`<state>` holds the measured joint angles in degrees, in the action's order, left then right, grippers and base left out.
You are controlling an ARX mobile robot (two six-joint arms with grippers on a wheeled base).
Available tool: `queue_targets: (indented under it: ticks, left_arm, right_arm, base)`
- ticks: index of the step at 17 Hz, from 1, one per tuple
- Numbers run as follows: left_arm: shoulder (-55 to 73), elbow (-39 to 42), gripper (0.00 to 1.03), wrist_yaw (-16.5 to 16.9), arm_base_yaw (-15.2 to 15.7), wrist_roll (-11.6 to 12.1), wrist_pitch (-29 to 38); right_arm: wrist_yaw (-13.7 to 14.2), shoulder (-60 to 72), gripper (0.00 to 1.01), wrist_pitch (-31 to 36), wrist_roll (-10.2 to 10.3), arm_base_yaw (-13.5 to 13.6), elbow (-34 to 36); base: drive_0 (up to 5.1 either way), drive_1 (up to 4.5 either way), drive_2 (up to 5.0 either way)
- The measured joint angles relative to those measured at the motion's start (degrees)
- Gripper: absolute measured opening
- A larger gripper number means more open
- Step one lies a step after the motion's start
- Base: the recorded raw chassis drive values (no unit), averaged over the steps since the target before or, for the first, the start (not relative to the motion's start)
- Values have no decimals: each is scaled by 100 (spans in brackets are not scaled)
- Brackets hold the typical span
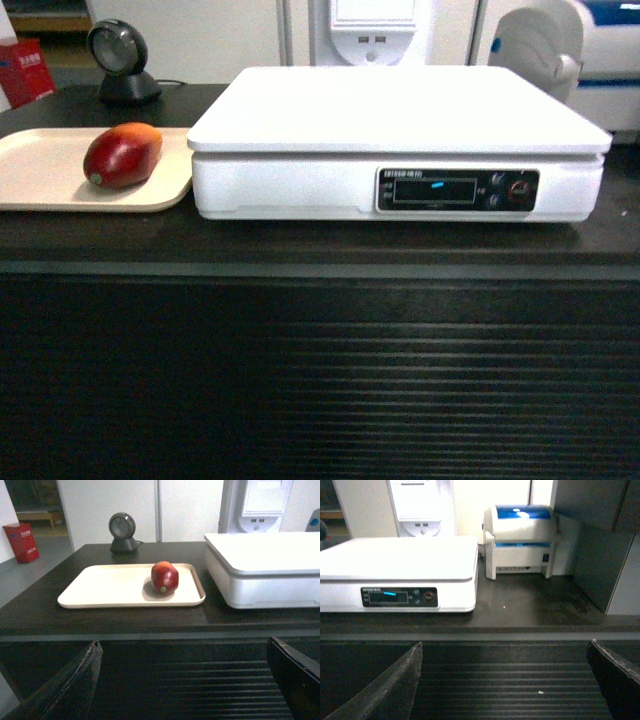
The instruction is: Place dark red mango on scale at checkout
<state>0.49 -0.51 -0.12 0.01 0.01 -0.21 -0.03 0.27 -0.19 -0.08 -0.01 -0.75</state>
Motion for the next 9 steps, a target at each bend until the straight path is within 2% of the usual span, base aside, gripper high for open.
queue_targets:
  ticks: [9]
  left_arm:
    - [0,-2,98,11,0,0,-20]
  right_arm:
    - [4,0,98,4,4,0,0]
  base:
    - [0,0,0]
